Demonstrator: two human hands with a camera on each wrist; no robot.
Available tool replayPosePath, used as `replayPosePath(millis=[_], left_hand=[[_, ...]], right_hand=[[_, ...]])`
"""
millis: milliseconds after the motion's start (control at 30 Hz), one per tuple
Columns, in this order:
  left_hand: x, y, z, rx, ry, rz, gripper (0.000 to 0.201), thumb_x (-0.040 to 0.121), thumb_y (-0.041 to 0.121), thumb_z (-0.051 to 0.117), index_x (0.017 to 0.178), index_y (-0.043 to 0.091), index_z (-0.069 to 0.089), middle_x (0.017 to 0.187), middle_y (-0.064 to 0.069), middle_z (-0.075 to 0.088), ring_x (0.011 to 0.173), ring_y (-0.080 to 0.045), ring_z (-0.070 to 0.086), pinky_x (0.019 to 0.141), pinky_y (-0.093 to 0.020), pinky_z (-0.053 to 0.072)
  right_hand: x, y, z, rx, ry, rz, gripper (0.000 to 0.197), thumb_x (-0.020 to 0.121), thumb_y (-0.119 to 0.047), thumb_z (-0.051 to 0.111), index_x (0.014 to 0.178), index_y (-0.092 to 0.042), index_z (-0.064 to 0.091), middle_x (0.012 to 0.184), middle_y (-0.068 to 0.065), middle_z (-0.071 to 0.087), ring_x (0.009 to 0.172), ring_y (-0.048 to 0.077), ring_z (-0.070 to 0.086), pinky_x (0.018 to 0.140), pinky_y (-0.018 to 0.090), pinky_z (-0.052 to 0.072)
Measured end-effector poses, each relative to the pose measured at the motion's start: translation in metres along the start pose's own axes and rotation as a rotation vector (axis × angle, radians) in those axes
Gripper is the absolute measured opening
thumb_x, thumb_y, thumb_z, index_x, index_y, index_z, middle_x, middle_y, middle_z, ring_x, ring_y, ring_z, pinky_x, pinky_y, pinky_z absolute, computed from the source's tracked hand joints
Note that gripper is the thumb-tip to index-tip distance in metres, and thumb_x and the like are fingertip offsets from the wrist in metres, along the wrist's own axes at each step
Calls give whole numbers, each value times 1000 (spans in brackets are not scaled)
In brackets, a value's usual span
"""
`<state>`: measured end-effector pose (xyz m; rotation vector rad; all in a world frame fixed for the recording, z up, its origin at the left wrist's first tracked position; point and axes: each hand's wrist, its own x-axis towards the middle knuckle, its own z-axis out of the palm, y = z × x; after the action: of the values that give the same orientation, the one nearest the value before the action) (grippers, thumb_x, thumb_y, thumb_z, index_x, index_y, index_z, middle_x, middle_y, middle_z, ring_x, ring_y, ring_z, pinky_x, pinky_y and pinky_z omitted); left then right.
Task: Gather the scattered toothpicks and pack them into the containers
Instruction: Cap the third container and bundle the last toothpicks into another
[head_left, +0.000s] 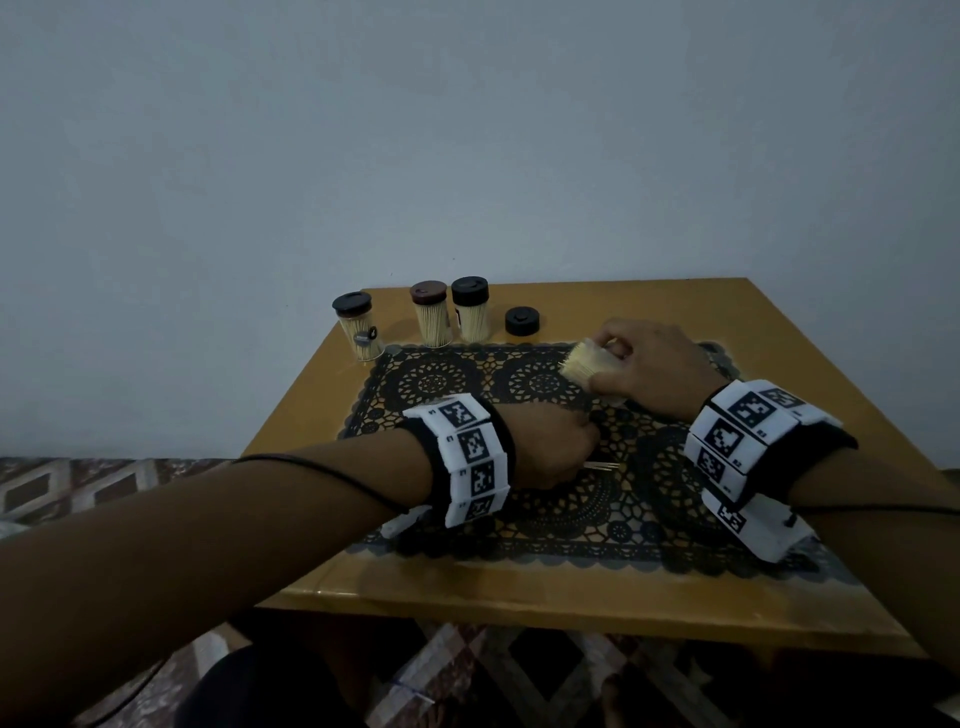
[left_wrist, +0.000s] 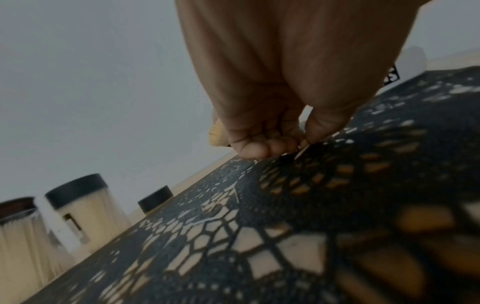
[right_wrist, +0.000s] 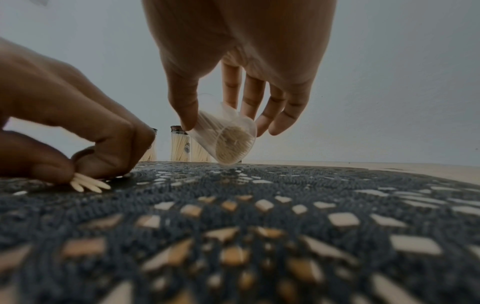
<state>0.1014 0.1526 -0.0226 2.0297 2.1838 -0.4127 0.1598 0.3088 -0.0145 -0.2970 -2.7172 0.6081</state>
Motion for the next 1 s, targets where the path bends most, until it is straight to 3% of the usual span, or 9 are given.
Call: replayPosePath(millis=[67, 167, 233, 300, 433, 500, 633, 767, 1000], left_hand=[[0, 3, 3, 73, 18, -19, 34, 99, 25, 42, 121, 0, 50, 120, -17, 53, 104, -31, 55, 84, -35, 44], [-2, 5, 3, 57, 4, -65, 36, 97, 28, 46, 122, 1, 48, 122, -17, 52, 107, -31, 53, 87, -38, 45], [-8, 1, 0, -82, -8, -129, 29, 96, 25, 49, 115, 3, 49, 115, -15, 54, 97, -29, 54, 81, -39, 47], [-21, -10, -5, -240, 0, -227, 18, 97, 21, 49, 106, 6, 45, 98, -12, 54, 76, -23, 50, 69, -36, 43], [-47, -47, -15, -341, 118, -347, 8, 101, 14, 37, 96, 9, 36, 74, -1, 42, 58, -11, 32, 63, -29, 33], [-53, -56, -19, -333, 190, -365, 8, 102, 12, 34, 95, 9, 35, 72, 2, 37, 59, -10, 29, 57, -20, 31], [-44, -60, -21, -392, 266, -354, 7, 100, 10, 34, 94, 11, 37, 79, 0, 42, 69, -17, 37, 56, -24, 28], [-28, -51, -20, -403, 328, -305, 9, 96, 1, 38, 91, 8, 42, 75, 6, 37, 63, -7, 32, 55, -14, 29], [-34, -67, -15, -498, 536, -434, 7, 97, 7, 45, 92, 13, 46, 79, 4, 49, 70, -13, 44, 57, -24, 32]], right_hand=[[0, 1, 0, 1, -6, -6, 39, 73, -29, 81, 107, -17, 66, 94, -4, 63, 83, 14, 54, 60, 16, 34], [0, 1, 0, 27, -26, -9, 39, 73, -29, 81, 107, -17, 67, 99, 1, 68, 85, 17, 59, 63, 23, 40], [0, 1, 0, 25, -40, -19, 38, 74, -29, 81, 107, -18, 66, 101, 1, 68, 86, 17, 59, 61, 20, 39], [0, 2, 0, 18, -45, -31, 38, 75, -29, 80, 108, -18, 65, 102, 1, 68, 87, 17, 58, 59, 14, 34], [0, 0, 1, 13, -74, -57, 44, 73, -29, 82, 112, -18, 65, 105, 2, 66, 91, 18, 58, 64, 24, 40], [0, 0, 2, 19, -102, -98, 46, 72, -29, 83, 113, -18, 65, 106, 2, 66, 92, 18, 59, 70, 26, 42], [-1, -3, 4, 40, -134, -178, 44, 71, -27, 84, 111, -19, 67, 100, -4, 65, 88, 16, 59, 65, 20, 40], [-2, -2, 3, 65, -119, -207, 44, 69, -25, 85, 109, -18, 67, 98, -5, 65, 85, 12, 58, 66, 17, 41], [3, 5, 6, 39, -72, -174, 46, 69, -29, 84, 110, -19, 67, 99, -3, 65, 87, 13, 57, 64, 16, 38]])
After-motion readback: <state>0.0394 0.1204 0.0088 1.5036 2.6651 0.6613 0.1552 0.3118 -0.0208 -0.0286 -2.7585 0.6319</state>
